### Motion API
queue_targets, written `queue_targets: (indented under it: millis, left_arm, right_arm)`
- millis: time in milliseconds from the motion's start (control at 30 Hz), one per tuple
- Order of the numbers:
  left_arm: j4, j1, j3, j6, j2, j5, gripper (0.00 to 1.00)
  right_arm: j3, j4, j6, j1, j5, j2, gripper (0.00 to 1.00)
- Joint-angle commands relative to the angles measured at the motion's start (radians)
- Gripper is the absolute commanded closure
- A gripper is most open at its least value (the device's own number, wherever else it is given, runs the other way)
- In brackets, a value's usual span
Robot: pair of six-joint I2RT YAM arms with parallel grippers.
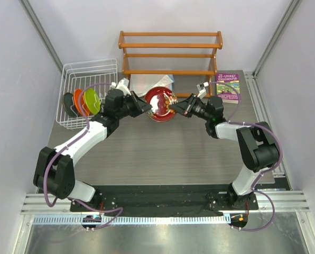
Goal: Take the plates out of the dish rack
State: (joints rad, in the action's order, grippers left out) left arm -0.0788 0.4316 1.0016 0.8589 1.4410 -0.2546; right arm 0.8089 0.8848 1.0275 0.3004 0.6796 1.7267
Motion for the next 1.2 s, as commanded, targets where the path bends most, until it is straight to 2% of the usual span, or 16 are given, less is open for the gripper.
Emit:
queue_targets:
  millis: [0, 33, 67, 100, 233, 300, 400, 433, 533, 667, 800, 1100, 1133, 1167]
  left_arm:
    - [-0.073, 0.022, 0.026, -0.034, -0.018, 0.000, 0.76]
    - [-0.056, 0.022, 0.031, -0.043, -0.014, 0.006, 0.60]
    - [-0.040, 0.022, 0.044, -0.066, -0.013, 0.017, 0.49]
    - [0.003, 0.022, 0.049, -0.075, -0.013, 0.050, 0.23]
    - [0.111, 0.022, 0.069, -0.161, -0.048, 0.181, 0.06]
    - [0.152, 0.022, 0.078, -0.216, -0.068, 0.294, 0.04]
    - [0.241, 0.022, 0.104, -0.288, -0.112, 0.421, 0.00]
    - [0.285, 0.022, 0.112, -0.303, -0.122, 0.508, 0.01]
    - [0.359, 0.013, 0.153, -0.334, -0.136, 0.665, 0.00]
    - [0.448, -0.048, 0.187, -0.339, -0.117, 0.730, 0.01]
    - [0.450, -0.079, 0.177, -0.368, -0.119, 0.781, 0.01]
    - [0.439, -0.163, 0.146, -0.382, -0.117, 0.764, 0.01]
    - [0.438, -0.172, 0.146, -0.383, -0.116, 0.764, 0.01]
    - [0.436, -0.177, 0.144, -0.386, -0.113, 0.759, 0.01]
  right_arm:
    - [-0.007, -0.024, -0.108, 0.013, -0.032, -0.074, 0.99]
    - [-0.011, -0.094, -0.144, 0.008, -0.061, -0.088, 0.99]
    - [-0.010, -0.142, -0.162, 0.005, -0.083, -0.123, 0.99]
    - [-0.008, -0.191, -0.187, -0.007, -0.097, -0.139, 0.99]
    - [-0.025, -0.432, -0.305, -0.050, -0.178, -0.245, 0.99]
    - [-0.025, -0.522, -0.337, -0.070, -0.204, -0.298, 0.99]
    - [0.006, -0.752, -0.432, -0.096, -0.285, -0.341, 0.99]
    - [0.010, -0.839, -0.451, -0.102, -0.298, -0.349, 0.99]
    - [-0.013, -0.914, -0.497, -0.118, -0.301, -0.372, 0.99]
    - [-0.051, -0.945, -0.511, -0.121, -0.353, -0.389, 0.99]
    - [-0.071, -0.952, -0.509, -0.124, -0.379, -0.374, 0.99]
    - [-0.065, -0.945, -0.508, -0.126, -0.379, -0.248, 0.99]
    - [-0.062, -0.946, -0.509, -0.126, -0.385, -0.234, 0.96]
    - [-0.059, -0.945, -0.514, -0.126, -0.388, -0.224, 0.87]
